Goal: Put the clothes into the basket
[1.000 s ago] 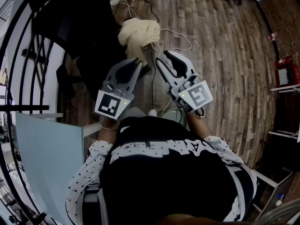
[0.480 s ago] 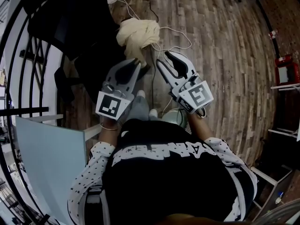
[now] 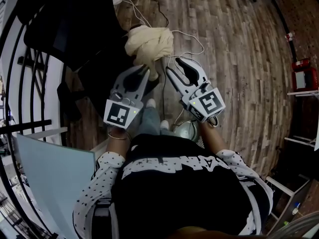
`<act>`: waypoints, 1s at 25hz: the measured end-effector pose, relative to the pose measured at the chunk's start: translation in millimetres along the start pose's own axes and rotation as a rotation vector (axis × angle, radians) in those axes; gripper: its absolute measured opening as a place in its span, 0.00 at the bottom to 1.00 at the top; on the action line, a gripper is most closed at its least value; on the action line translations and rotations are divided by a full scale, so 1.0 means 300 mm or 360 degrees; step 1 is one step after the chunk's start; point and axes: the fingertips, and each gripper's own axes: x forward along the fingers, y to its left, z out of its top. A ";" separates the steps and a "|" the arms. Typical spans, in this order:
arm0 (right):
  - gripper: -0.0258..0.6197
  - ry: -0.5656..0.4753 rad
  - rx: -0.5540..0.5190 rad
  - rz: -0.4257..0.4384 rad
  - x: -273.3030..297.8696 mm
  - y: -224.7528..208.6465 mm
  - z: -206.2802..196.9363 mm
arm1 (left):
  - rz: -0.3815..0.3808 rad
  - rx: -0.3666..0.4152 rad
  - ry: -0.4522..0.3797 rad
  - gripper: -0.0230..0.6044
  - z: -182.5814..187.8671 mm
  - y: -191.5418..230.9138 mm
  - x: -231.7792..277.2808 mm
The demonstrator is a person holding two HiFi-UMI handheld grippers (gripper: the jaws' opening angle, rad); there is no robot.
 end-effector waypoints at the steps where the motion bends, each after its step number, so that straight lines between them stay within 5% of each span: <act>1: 0.27 0.0015 0.0001 0.0002 0.017 -0.008 -0.019 | -0.0002 -0.0009 -0.0005 0.07 -0.008 0.015 0.010; 8: 0.29 0.0097 -0.0008 0.0011 0.126 -0.055 -0.090 | -0.0083 0.0024 -0.0015 0.07 -0.066 0.075 0.078; 20: 0.33 0.0228 0.0019 -0.0032 0.225 -0.144 -0.207 | -0.0057 -0.0128 -0.0006 0.07 -0.190 0.178 0.149; 23: 0.34 0.0236 0.0054 -0.0034 0.234 -0.162 -0.230 | -0.0038 -0.0139 0.0011 0.23 -0.217 0.190 0.166; 25: 0.35 0.0253 0.0068 -0.0044 0.246 -0.177 -0.251 | -0.0034 -0.0157 0.0024 0.23 -0.239 0.199 0.175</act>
